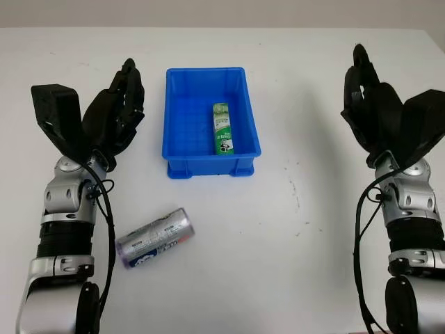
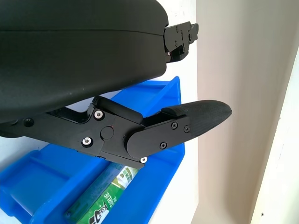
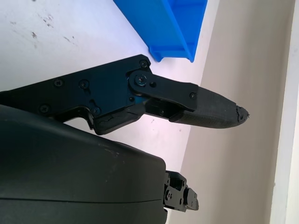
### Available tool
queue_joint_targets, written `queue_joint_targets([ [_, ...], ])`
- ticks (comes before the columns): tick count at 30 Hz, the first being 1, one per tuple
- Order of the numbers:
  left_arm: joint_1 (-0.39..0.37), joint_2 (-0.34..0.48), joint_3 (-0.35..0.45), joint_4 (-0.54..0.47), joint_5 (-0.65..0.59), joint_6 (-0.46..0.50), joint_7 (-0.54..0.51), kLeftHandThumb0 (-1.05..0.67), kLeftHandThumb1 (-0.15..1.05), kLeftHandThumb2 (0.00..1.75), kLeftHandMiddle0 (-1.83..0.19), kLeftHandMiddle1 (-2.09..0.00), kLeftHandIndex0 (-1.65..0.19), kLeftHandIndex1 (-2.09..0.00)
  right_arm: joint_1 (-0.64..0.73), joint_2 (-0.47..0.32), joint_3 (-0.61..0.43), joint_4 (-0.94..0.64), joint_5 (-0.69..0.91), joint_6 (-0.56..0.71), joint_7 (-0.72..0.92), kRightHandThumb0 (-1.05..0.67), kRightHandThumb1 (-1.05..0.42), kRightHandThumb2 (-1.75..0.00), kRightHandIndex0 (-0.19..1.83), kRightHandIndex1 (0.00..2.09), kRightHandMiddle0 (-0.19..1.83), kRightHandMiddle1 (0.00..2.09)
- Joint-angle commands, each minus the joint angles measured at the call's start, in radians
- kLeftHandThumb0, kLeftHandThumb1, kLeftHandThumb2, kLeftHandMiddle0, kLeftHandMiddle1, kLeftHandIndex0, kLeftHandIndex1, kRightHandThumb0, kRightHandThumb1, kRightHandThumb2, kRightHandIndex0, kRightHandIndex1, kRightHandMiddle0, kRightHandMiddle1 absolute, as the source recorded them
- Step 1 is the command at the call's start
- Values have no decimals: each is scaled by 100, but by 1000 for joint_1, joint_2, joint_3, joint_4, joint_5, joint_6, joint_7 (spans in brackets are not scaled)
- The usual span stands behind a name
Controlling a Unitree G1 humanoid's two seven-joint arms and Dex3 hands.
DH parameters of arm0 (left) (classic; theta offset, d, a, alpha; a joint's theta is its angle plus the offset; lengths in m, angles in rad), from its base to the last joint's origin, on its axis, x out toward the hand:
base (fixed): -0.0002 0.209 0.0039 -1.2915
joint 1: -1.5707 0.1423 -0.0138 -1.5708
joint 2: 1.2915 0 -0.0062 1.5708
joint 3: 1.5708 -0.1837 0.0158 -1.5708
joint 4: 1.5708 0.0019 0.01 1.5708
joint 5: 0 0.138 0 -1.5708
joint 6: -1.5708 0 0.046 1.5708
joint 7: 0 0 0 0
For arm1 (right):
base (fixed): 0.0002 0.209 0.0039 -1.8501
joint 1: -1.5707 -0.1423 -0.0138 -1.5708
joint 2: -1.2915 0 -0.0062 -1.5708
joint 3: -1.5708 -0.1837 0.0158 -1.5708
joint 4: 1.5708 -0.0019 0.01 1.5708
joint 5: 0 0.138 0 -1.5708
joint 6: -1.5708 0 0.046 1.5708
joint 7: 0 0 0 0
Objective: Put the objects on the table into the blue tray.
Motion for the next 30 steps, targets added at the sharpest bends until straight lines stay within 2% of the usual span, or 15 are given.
queue_joint_targets([
  [1,-14,9,-4,3,7,-8,-4,-67,105,73,19,0,19,0,15,9,-9,-36,5,13,-6,-77,-105,-73,-19,0,-19,0],
  [9,-8,8,-1,-24,4,16,11,-68,105,73,19,0,19,0,7,28,2,-47,-5,19,-13,-76,-105,-73,-19,0,-19,0],
  [14,12,22,2,-75,-1,32,3,-68,105,71,19,0,19,0,-1,28,12,-47,-13,9,-4,-76,-105,-76,-19,0,-19,0],
  [18,85,107,-23,-273,40,74,-32,-70,105,62,19,0,19,0,-2,28,18,-59,-18,12,1,-76,-105,-76,-19,0,-19,0],
  [23,162,236,-40,-488,116,62,-103,-75,105,49,19,0,19,0,-7,26,22,-51,-20,11,13,-76,-105,-74,-19,0,-19,0],
  [26,210,340,-29,-687,135,179,-145,-81,105,35,17,-3,15,-3,-17,25,32,-28,-36,-5,19,-77,-105,-74,-19,0,-19,0],
  [28,241,412,-25,-802,148,273,-178,-86,105,32,15,-5,14,-4,-23,30,33,-15,-41,-16,19,-77,-105,-74,-19,0,-19,0],
  [30,272,461,-4,-897,135,367,-209,-82,105,22,13,-6,14,-4,-27,36,34,-13,-43,-15,14,-77,-105,-73,-19,0,-19,0],
])
